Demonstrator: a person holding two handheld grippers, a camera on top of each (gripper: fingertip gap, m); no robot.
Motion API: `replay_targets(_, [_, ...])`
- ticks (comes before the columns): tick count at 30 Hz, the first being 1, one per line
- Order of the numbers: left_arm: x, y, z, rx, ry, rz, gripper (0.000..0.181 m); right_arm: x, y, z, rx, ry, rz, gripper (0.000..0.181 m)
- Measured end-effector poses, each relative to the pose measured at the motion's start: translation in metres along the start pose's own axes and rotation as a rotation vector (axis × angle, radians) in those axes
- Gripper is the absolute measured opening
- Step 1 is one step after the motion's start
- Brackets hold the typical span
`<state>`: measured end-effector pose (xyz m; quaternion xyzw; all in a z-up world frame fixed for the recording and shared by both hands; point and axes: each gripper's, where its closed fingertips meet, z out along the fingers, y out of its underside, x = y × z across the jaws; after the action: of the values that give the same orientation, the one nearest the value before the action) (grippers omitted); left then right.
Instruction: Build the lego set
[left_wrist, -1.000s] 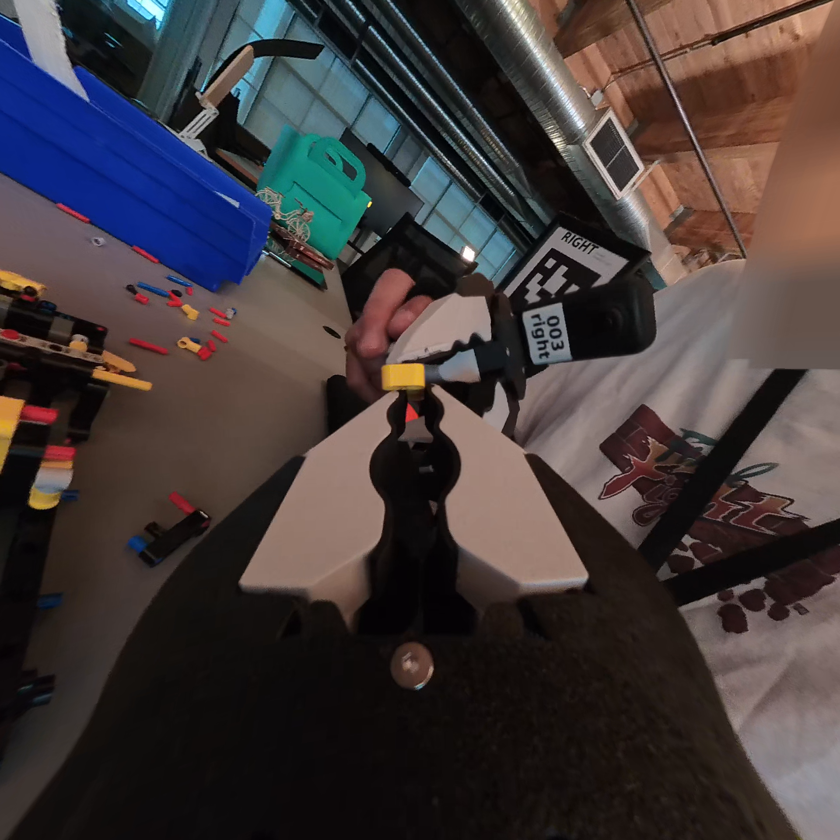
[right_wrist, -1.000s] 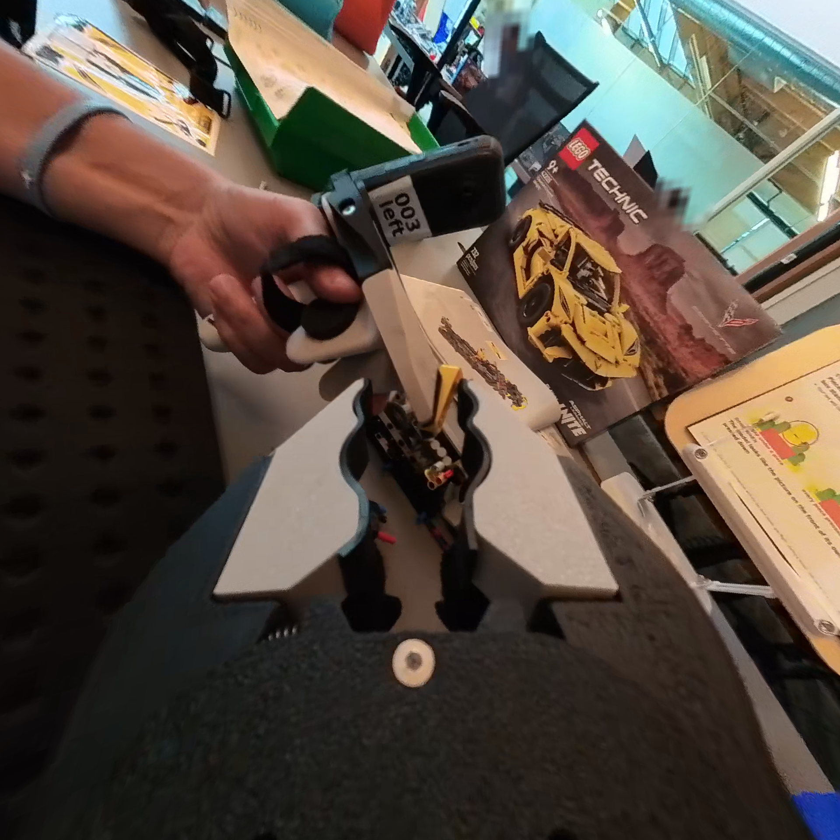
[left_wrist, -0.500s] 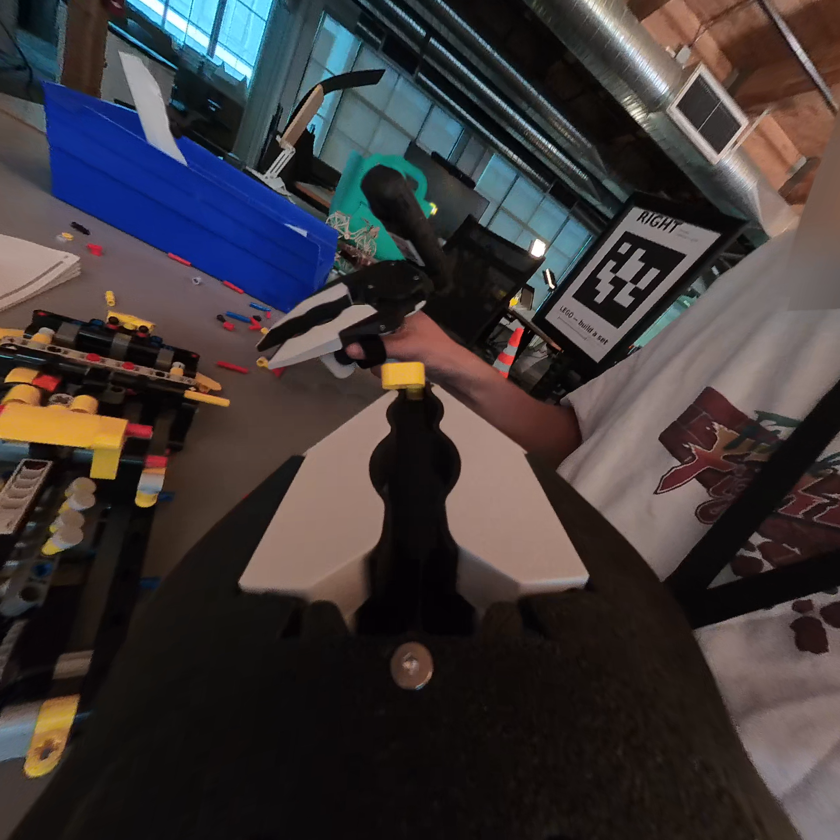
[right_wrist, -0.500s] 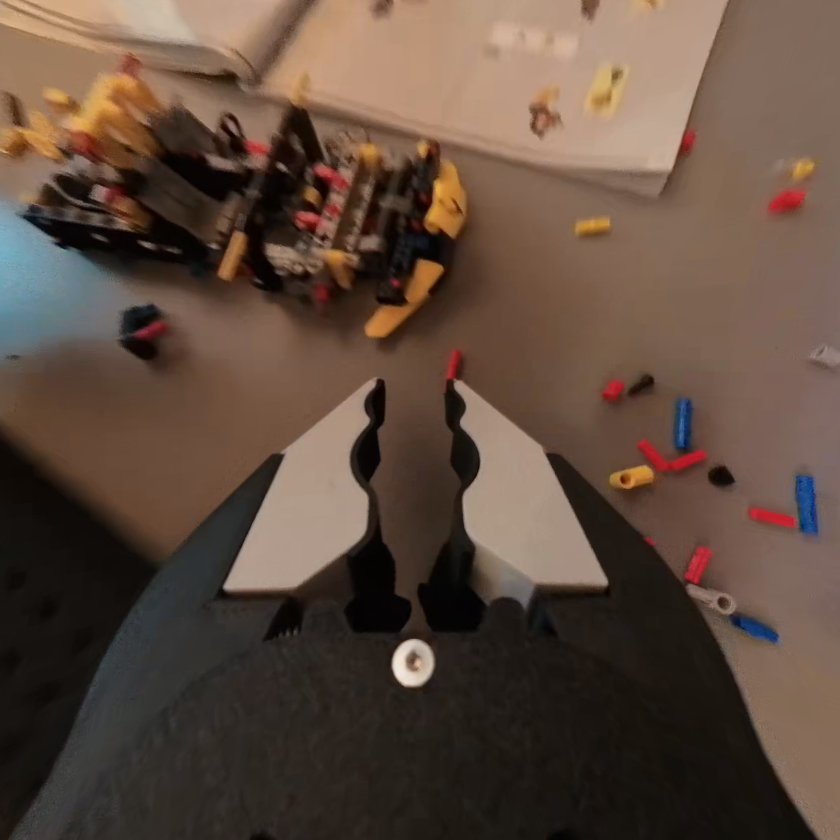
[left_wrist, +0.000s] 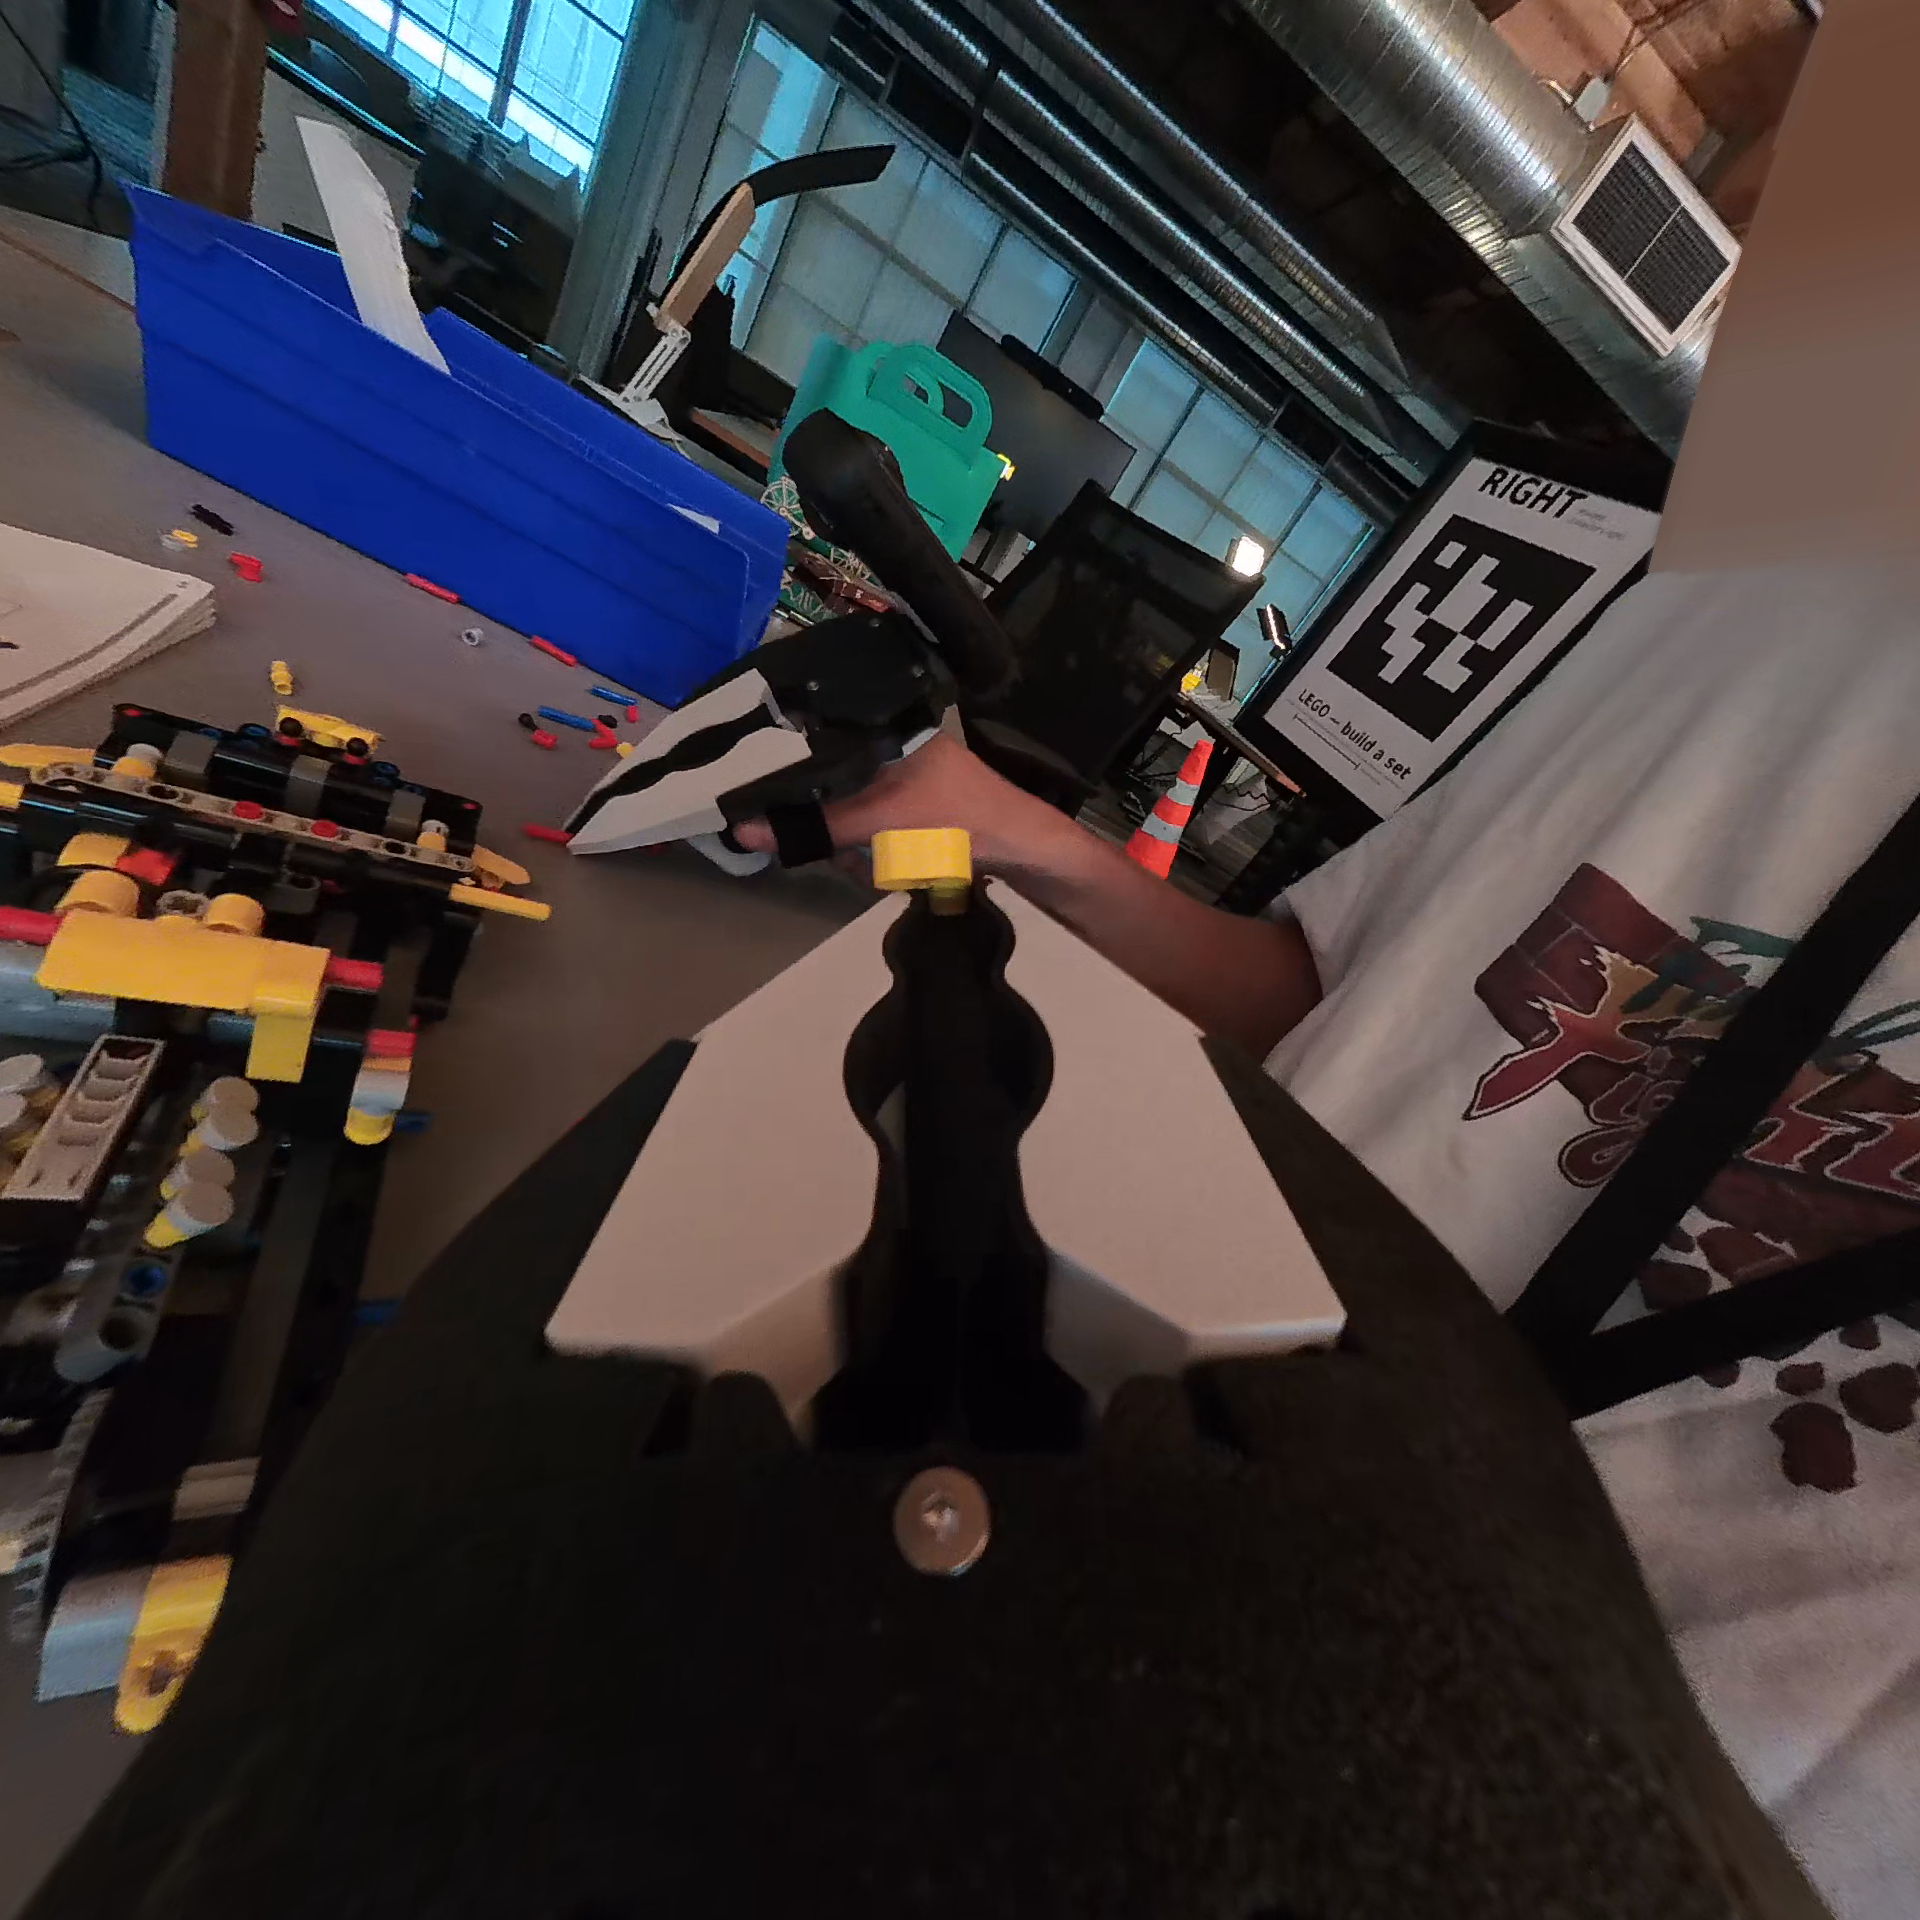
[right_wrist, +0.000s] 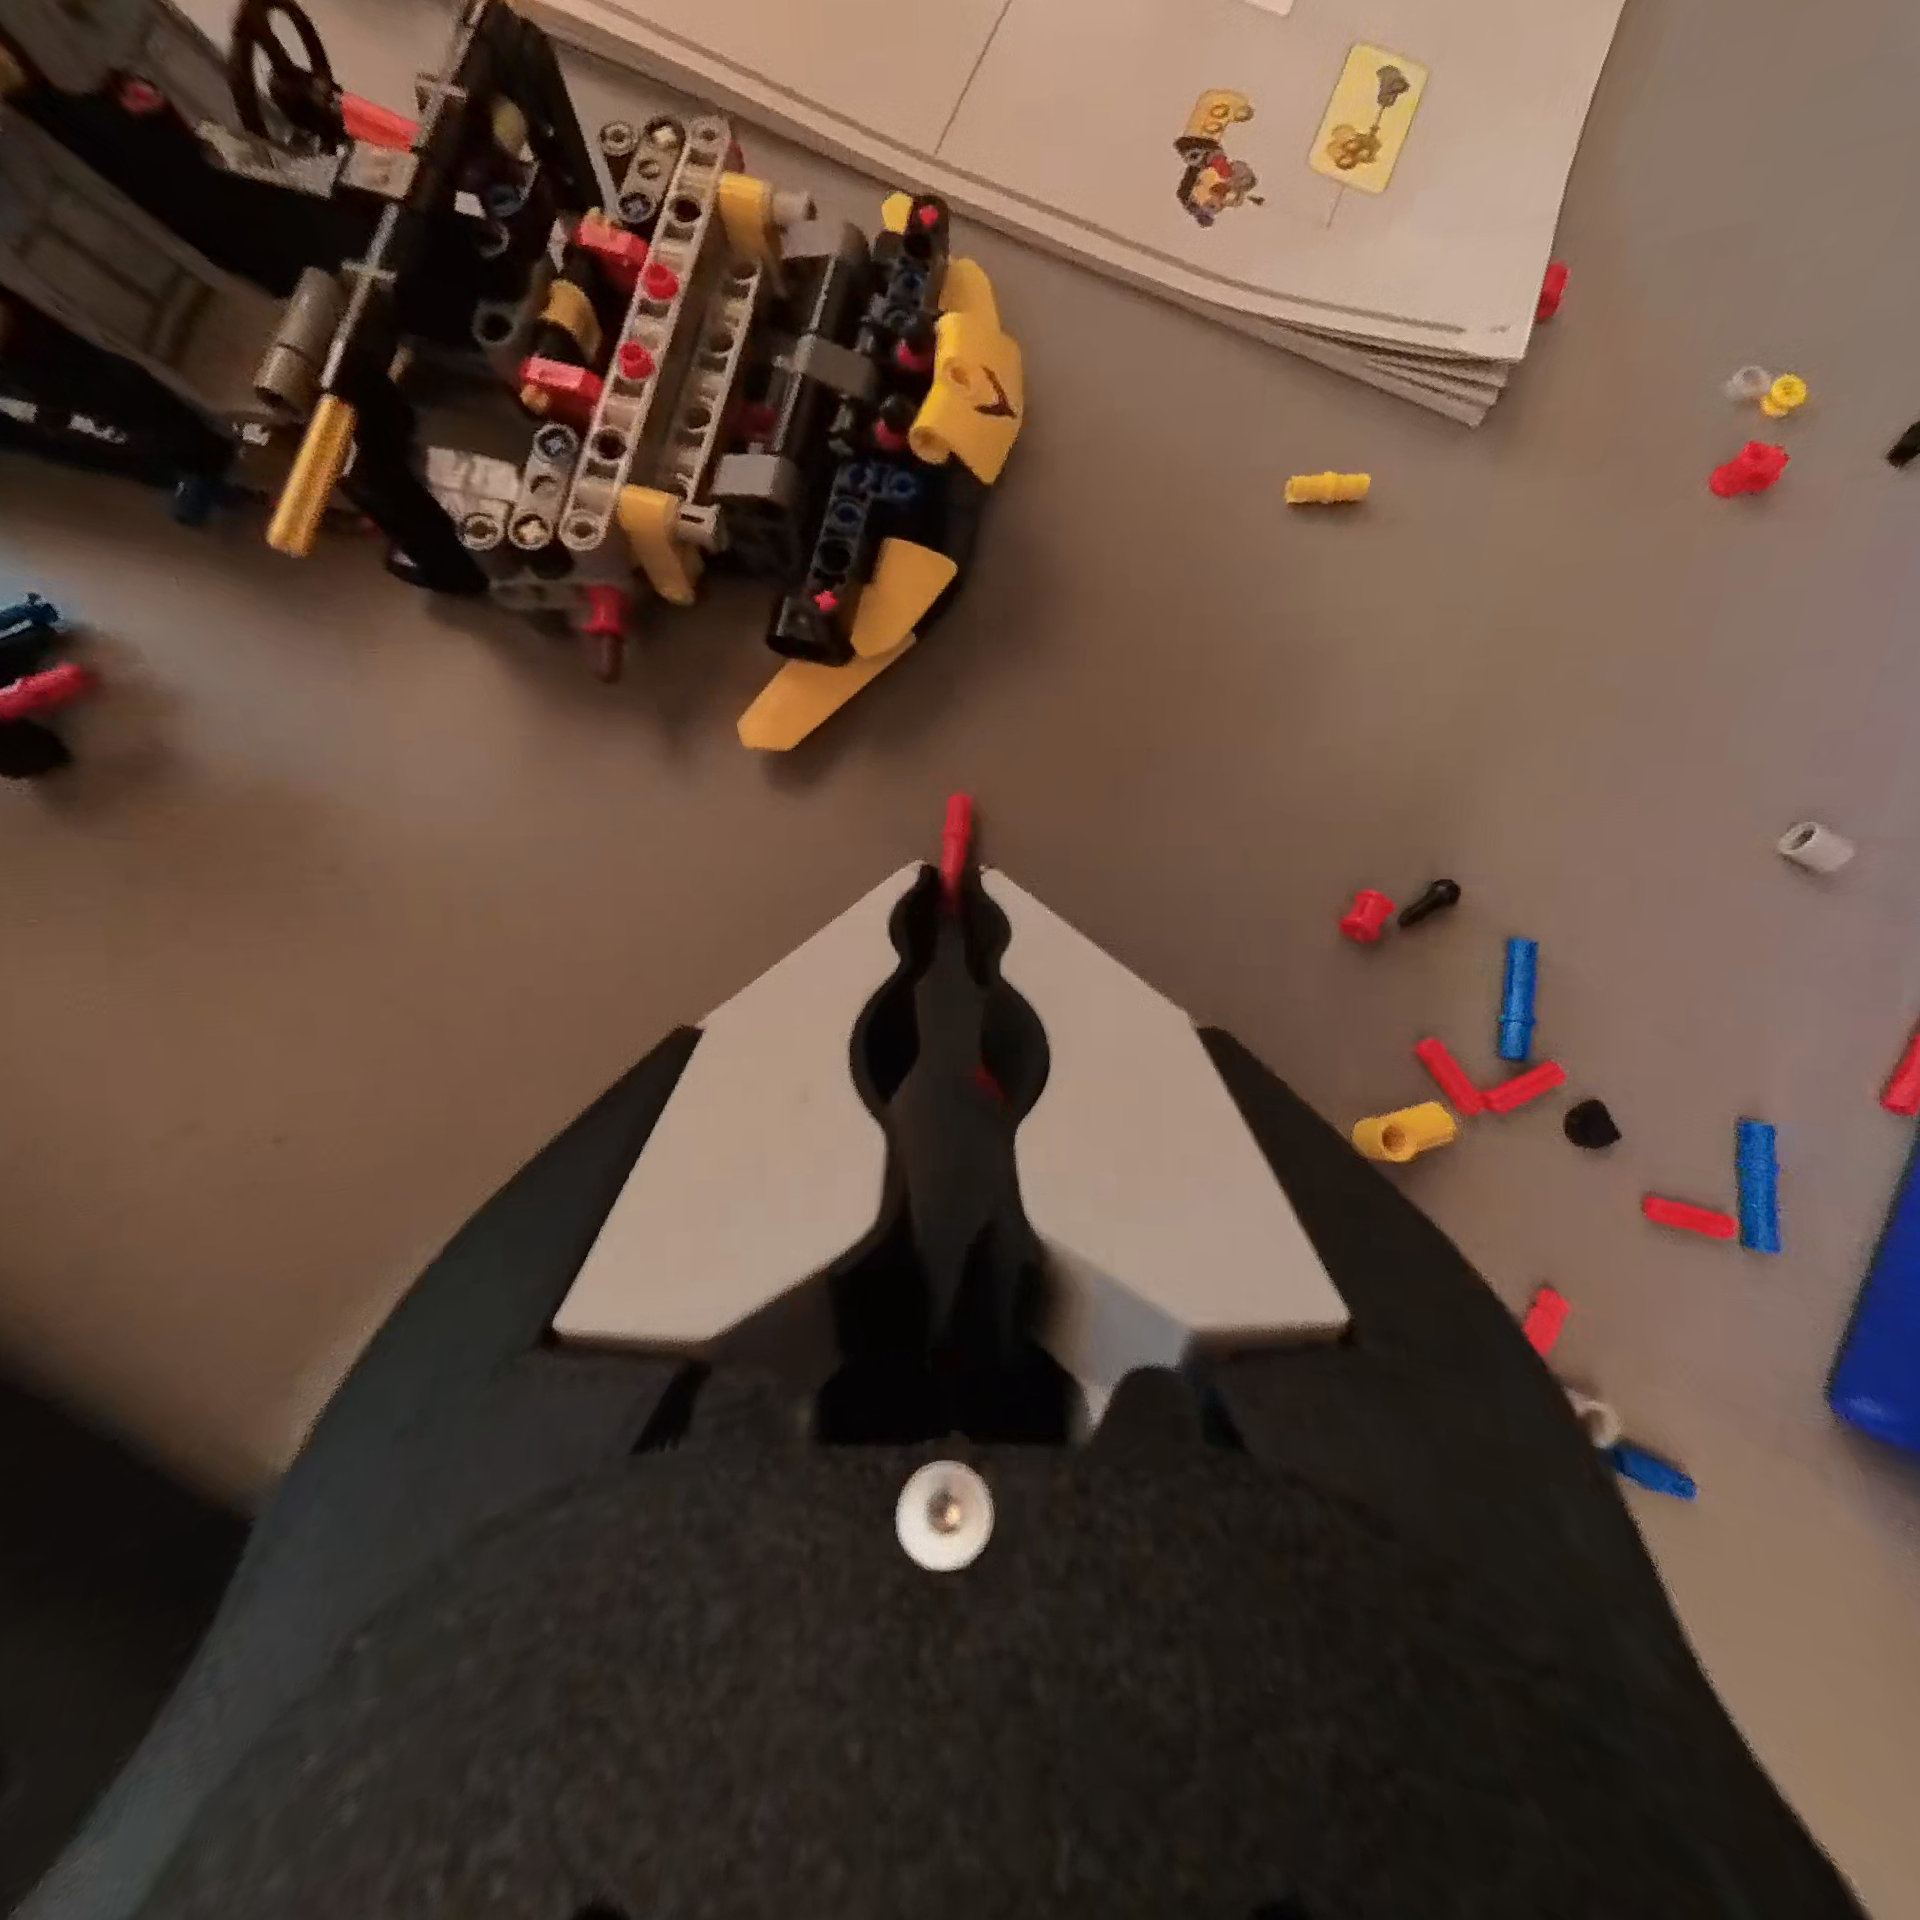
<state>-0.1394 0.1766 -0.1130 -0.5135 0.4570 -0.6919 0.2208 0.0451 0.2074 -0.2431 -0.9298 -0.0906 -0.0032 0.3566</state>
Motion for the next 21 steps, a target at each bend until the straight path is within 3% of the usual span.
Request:
replay_targets(2, [-0.003, 0.001, 0.0, -0.004, -0.019, 0.016, 0.007, -0.001, -0.001, -0.002, -0.024, 0.026, -0.046, 0.003])
replay_targets(5, [-0.009, -0.003, -0.002, 0.015, -0.093, 0.098, 0.007, -0.025, -0.034, -0.024, 0.117, -0.016, -0.212, 0.003])
replay_targets(10, [-0.017, -0.011, -0.003, 0.033, -0.272, 0.38, 0.007, -0.096, -0.099, -0.09, 0.485, 0.04, -0.845, 0.002])
replay_targets(12, [-0.02, -0.008, -0.002, 0.0, -0.335, 0.498, 0.007, -0.123, -0.099, -0.099, 0.449, -0.025, -0.93, 0.003])
replay_targets(17, [-0.024, 0.004, 0.004, -0.123, -0.491, 0.868, 0.007, -0.155, -0.093, -0.104, 0.298, -0.247, -0.845, 0.003])
replay_targets(21, [-0.025, 0.009, 0.007, -0.18, -0.556, 1.058, 0.007, -0.152, -0.084, -0.097, 0.192, -0.204, -0.921, 0.003])
